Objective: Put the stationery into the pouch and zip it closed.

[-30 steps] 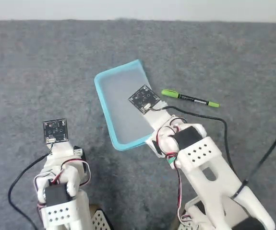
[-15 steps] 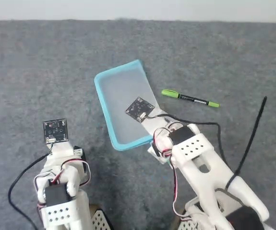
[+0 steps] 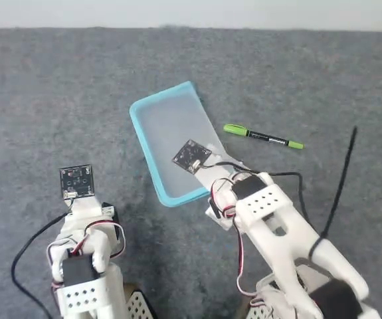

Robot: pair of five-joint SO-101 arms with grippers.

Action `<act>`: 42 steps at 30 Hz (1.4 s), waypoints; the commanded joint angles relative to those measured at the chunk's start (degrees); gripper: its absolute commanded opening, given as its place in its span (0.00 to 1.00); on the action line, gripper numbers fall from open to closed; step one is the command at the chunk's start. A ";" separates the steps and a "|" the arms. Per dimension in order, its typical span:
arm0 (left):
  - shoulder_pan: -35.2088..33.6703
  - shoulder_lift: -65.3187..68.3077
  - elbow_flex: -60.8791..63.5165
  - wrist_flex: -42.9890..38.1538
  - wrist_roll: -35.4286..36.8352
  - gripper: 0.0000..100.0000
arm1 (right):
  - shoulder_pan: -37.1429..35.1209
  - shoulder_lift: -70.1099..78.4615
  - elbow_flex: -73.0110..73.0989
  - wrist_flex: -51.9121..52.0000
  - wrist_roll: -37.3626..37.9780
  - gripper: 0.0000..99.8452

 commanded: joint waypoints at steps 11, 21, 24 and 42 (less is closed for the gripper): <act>0.26 -1.14 -0.48 0.26 -0.35 0.06 | 7.43 2.24 -3.08 -6.11 -5.71 0.07; 0.26 -1.14 -0.48 0.26 -0.35 0.06 | 9.27 -5.76 -3.43 -2.68 -6.77 0.01; 0.26 -1.14 -0.48 0.26 -0.35 0.06 | 10.51 -8.48 -3.43 -1.54 -7.38 0.01; 0.35 -1.14 -0.48 0.26 -0.35 0.06 | 8.22 -31.52 -4.13 9.19 -8.79 0.01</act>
